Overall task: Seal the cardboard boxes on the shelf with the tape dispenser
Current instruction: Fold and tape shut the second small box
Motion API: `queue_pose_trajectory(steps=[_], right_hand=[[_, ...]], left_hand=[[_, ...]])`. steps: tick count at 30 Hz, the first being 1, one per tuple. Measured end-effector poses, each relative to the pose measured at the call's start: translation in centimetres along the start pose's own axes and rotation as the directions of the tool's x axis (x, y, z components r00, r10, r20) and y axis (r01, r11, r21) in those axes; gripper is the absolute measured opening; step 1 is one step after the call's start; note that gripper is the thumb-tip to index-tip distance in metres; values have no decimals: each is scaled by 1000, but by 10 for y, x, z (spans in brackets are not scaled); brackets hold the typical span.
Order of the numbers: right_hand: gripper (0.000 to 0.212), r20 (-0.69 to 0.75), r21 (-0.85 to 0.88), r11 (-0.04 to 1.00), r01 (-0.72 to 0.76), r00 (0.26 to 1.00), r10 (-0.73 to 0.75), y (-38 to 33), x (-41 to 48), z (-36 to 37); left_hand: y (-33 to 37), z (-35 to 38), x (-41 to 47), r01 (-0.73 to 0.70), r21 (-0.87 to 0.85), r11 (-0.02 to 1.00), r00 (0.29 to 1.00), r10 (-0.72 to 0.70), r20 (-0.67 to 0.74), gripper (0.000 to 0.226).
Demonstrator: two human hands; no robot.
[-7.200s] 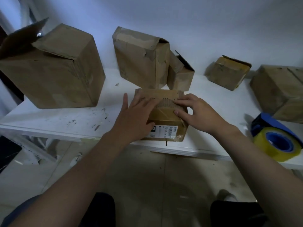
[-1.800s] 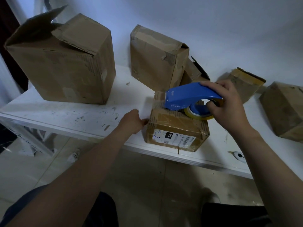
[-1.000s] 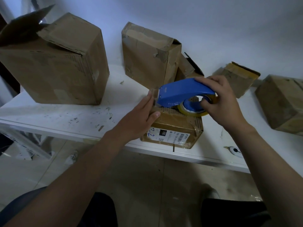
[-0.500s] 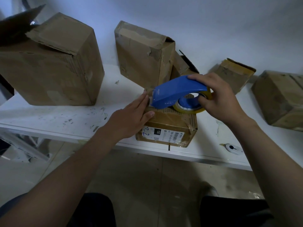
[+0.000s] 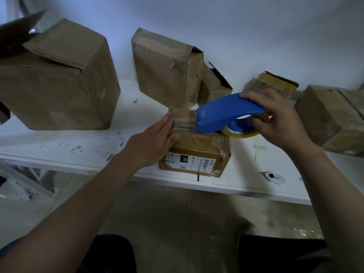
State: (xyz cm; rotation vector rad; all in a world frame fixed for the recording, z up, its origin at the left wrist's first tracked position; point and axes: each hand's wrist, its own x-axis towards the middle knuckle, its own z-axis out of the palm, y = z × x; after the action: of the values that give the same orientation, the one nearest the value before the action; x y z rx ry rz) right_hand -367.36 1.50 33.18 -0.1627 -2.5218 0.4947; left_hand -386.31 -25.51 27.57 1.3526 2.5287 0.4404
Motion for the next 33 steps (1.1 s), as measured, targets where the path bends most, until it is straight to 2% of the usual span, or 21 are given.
queue_pose_trajectory(steps=[4, 7, 14, 20, 25, 29, 33], right_hand=[[69, -79, -15, 1000, -19, 997, 18, 13, -15, -19], [74, -27, -23, 999, -24, 999, 23, 20, -27, -15], [78, -26, -16, 998, -59, 998, 58, 26, -30, -14], [77, -24, -8, 998, -65, 998, 65, 33, -31, -10], [77, -19, 2, 997, -77, 997, 77, 35, -32, -9], [74, -20, 20, 995, -97, 995, 97, 35, -33, -8], [76, -20, 43, 994, -100, 995, 101, 37, -36, -8]], left_hand=[[1, -1, 0, 37, 145, 989, 999, -39, 13, 83], [9, -1, 1, 68, 278, 958, 997, -72, 1, 87], [32, 4, 6, 172, 345, 923, 985, -165, -50, 110], [41, 8, 11, 139, 491, 860, 990, -108, -90, 113], [59, 15, 15, -26, 458, 889, 998, 50, -40, 123], [61, 20, 22, -2, 363, 932, 1000, 9, -19, 123], [58, 22, 22, 22, 370, 929, 999, -10, -34, 127]])
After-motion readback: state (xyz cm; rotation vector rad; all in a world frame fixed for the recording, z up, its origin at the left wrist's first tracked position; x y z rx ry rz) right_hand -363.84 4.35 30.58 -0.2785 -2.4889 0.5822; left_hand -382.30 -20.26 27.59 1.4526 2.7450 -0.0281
